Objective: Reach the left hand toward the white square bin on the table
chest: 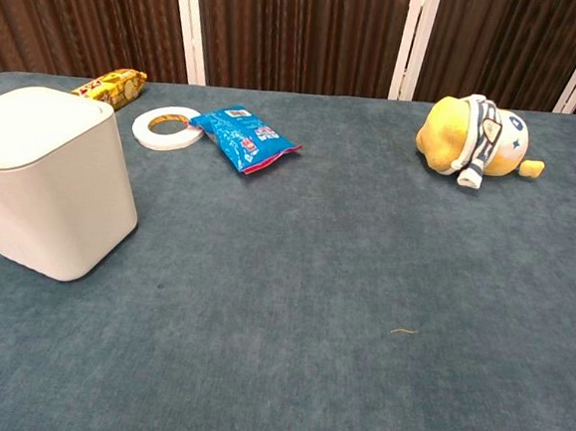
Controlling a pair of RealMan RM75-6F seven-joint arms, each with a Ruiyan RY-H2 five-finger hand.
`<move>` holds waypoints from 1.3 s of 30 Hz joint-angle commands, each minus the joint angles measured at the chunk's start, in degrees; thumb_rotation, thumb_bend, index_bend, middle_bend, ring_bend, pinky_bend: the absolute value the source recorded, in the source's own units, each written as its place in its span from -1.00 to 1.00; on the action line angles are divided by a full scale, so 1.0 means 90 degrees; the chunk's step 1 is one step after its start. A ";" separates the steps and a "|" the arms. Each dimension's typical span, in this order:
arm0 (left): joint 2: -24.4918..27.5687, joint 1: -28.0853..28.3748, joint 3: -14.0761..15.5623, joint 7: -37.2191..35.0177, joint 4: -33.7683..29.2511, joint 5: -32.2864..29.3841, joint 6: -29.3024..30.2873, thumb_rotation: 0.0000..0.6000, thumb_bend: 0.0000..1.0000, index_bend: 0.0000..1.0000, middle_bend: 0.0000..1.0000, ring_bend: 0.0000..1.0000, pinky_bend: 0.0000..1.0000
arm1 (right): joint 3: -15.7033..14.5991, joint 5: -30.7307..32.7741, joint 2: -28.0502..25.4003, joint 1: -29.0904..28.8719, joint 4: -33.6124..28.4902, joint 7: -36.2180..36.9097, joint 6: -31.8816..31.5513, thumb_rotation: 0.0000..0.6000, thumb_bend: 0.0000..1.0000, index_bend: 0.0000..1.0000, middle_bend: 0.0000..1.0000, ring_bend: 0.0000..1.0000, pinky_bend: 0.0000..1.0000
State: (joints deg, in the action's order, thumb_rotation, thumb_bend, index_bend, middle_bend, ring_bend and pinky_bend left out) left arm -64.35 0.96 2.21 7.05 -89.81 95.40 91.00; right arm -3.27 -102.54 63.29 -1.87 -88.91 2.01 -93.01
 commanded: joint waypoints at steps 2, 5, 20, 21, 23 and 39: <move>-0.0024 0.0040 0.0018 0.0048 -0.0021 0.0010 -0.0090 1.00 -0.08 -1.00 -1.00 -1.00 -0.95 | -0.0007 0.0000 -0.0009 -0.0012 0.0000 0.0032 0.0027 1.00 -0.81 -1.00 -1.00 -1.00 -1.00; -0.0082 0.0150 0.0030 -0.0060 -0.0003 0.0190 -0.0143 1.00 -0.08 -1.00 -1.00 -1.00 -0.92 | -0.0038 -0.0025 -0.0045 -0.0013 -0.0023 0.0082 0.0037 1.00 -0.81 -1.00 -1.00 -1.00 -1.00; -0.0176 0.1340 -0.0440 0.0702 -0.1014 -0.0390 -0.1902 1.00 -0.06 -1.00 1.00 1.00 1.00 | -0.0134 -0.0058 -0.0056 -0.0094 -0.0057 0.0060 0.0286 1.00 -0.81 -1.00 -1.00 -1.00 -1.00; -0.0180 0.1398 -0.0472 0.0786 -0.1053 -0.0484 -0.2000 1.00 -0.06 -1.00 1.00 1.00 1.00 | -0.0137 -0.0054 -0.0059 -0.0102 -0.0069 0.0059 0.0306 1.00 -0.81 -1.00 -1.00 -1.00 -1.00; -0.0200 0.1468 -0.0511 0.0931 -0.1077 -0.0627 -0.2121 1.00 -0.06 -1.00 1.00 1.00 1.00 | -0.0135 -0.0051 -0.0065 -0.0108 -0.0079 0.0067 0.0309 1.00 -0.81 -1.00 -1.00 -1.00 -1.00; -0.0289 0.1508 -0.0242 0.1207 -0.1022 -0.0986 -0.2382 1.00 -0.06 -0.61 1.00 1.00 1.00 | -0.0121 -0.0030 -0.0064 -0.0104 -0.0092 0.0082 0.0268 1.00 -0.81 -1.00 -1.00 -1.00 -1.00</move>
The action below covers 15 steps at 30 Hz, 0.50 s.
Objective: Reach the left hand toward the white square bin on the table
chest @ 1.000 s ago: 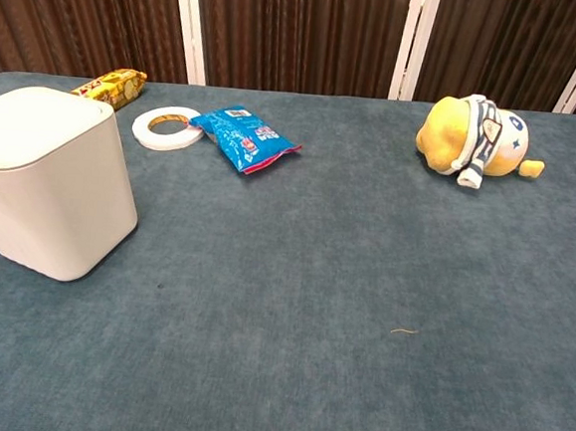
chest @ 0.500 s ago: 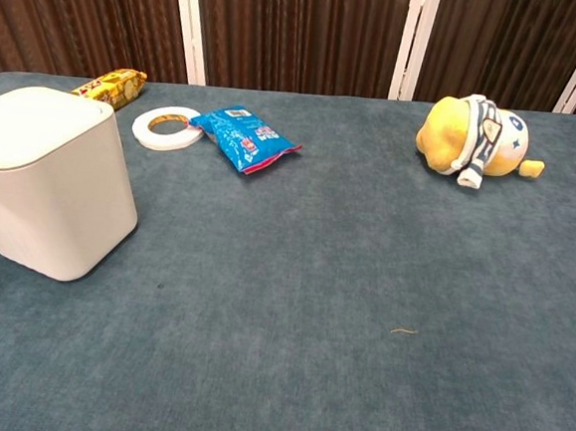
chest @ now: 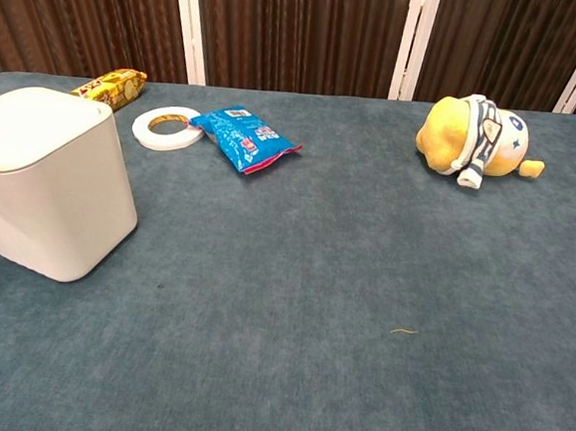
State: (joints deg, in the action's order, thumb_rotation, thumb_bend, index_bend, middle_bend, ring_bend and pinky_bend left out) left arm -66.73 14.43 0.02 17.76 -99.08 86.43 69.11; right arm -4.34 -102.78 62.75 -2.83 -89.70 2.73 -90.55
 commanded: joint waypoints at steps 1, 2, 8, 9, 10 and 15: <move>-0.0058 -0.0013 -0.0015 -0.0002 0.0030 0.0097 0.0190 1.00 -0.06 -0.74 0.98 1.00 1.00 | -0.0002 -0.0004 -0.0010 0.0007 -0.0012 0.0011 -0.0018 1.00 -0.81 -1.00 -1.00 -1.00 -1.00; -0.0083 -0.0038 -0.0031 -0.0027 0.0050 0.0178 0.0319 1.00 -0.06 -0.83 0.95 0.99 1.00 | -0.0002 -0.0004 -0.0015 0.0011 -0.0016 0.0017 -0.0028 1.00 -0.81 -1.00 -1.00 -1.00 -1.00; -0.0267 -0.0338 -0.0155 -0.0299 0.0292 0.1086 0.1693 1.00 -0.07 -1.00 0.59 0.75 1.00 | 0.0000 -0.0023 -0.0051 0.0036 -0.0024 0.0075 -0.0112 1.00 -0.81 -1.00 -1.00 -1.00 -1.00; -0.0263 -0.0474 -0.0189 -0.0445 0.0296 0.1401 0.2229 1.00 -0.07 -1.00 0.52 0.75 1.00 | -0.0008 -0.0034 -0.0065 0.0040 -0.0027 0.0091 -0.0119 1.00 -0.81 -1.00 -1.00 -1.00 -1.00; -0.0184 -0.0724 -0.0056 -0.0601 0.0302 0.1714 0.2754 1.00 -0.07 -1.00 0.49 0.76 1.00 | -0.0018 -0.0040 -0.0102 0.0049 -0.0048 0.0135 -0.0141 1.00 -0.81 -1.00 -1.00 -1.00 -1.00; 0.0131 -0.1361 0.0634 -0.0886 0.0480 0.1697 0.2981 1.00 -0.09 -1.00 -0.35 -0.16 0.03 | -0.0024 -0.0066 -0.0160 0.0088 -0.0069 0.0210 -0.0241 1.00 -0.81 -1.00 -1.00 -1.00 -1.00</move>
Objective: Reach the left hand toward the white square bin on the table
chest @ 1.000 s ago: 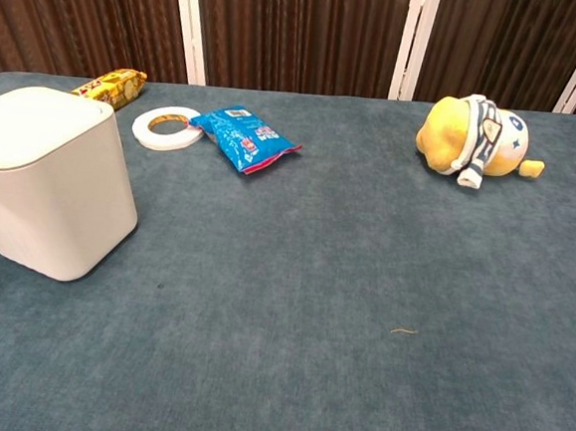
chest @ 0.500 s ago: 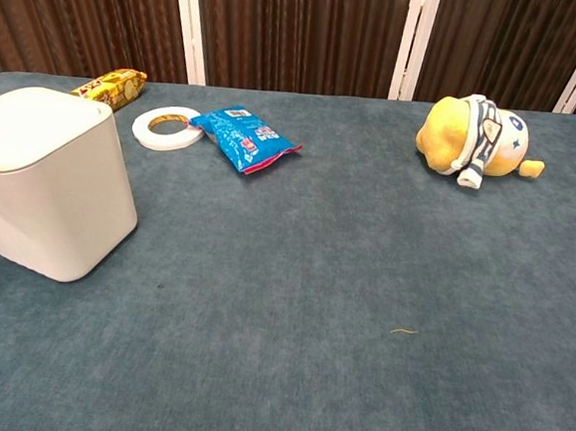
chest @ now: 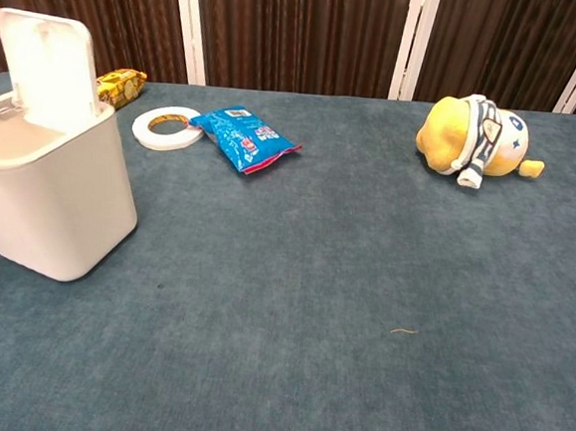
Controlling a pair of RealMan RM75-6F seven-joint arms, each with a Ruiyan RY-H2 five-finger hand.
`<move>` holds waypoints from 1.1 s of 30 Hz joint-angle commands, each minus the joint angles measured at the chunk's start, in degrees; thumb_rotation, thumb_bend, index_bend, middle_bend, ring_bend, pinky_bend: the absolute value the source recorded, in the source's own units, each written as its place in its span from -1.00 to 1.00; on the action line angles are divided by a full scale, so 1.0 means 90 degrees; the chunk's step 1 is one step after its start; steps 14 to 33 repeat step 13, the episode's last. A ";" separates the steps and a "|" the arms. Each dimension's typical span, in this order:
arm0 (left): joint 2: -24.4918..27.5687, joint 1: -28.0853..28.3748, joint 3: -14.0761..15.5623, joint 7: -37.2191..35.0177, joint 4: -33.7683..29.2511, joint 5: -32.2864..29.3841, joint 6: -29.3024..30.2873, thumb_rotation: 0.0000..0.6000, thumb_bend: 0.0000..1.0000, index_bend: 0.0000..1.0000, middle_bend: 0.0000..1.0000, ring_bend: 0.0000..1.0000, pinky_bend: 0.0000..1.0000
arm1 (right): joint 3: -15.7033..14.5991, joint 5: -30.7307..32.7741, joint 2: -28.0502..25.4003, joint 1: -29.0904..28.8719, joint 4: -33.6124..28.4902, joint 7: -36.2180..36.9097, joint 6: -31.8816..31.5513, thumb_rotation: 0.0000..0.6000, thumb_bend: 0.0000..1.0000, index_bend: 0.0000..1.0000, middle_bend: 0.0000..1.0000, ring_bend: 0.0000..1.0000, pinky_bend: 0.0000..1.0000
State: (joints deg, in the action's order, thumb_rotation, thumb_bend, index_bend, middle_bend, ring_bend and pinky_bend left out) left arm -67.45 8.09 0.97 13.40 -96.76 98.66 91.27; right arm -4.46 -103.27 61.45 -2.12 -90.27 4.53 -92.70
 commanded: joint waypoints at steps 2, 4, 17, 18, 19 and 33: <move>0.0027 -0.0825 0.0531 -0.0765 0.0614 0.0258 0.0739 1.00 -0.09 -1.00 -0.90 -0.84 -0.82 | -0.0034 -0.0015 -0.0026 0.0004 -0.0025 0.0003 0.0045 1.00 -0.81 -1.00 -1.00 -1.00 -1.00; -0.0124 -0.0824 0.0473 -0.0919 0.1074 0.0362 0.0861 1.00 -0.11 -1.00 -1.00 -1.00 -0.99 | -0.0041 -0.0043 -0.0026 -0.0004 -0.0037 -0.0013 0.0057 1.00 -0.81 -1.00 -1.00 -1.00 -1.00; -0.0111 -0.0802 0.0509 -0.1436 0.1423 0.0448 0.0810 1.00 -0.13 -1.00 -1.00 -1.00 -1.00 | -0.0055 -0.0085 0.0007 0.0041 -0.0031 -0.0099 0.0000 1.00 -0.81 -1.00 -1.00 -1.00 -1.00; -0.0111 -0.0802 0.0509 -0.1436 0.1423 0.0448 0.0810 1.00 -0.13 -1.00 -1.00 -1.00 -1.00 | -0.0055 -0.0085 0.0007 0.0041 -0.0031 -0.0099 0.0000 1.00 -0.81 -1.00 -1.00 -1.00 -1.00; -0.0111 -0.0802 0.0509 -0.1436 0.1423 0.0448 0.0810 1.00 -0.13 -1.00 -1.00 -1.00 -1.00 | -0.0055 -0.0085 0.0007 0.0041 -0.0031 -0.0099 0.0000 1.00 -0.81 -1.00 -1.00 -1.00 -1.00; -0.0111 -0.0802 0.0509 -0.1436 0.1423 0.0448 0.0810 1.00 -0.13 -1.00 -1.00 -1.00 -1.00 | -0.0055 -0.0085 0.0007 0.0041 -0.0031 -0.0099 0.0000 1.00 -0.81 -1.00 -1.00 -1.00 -1.00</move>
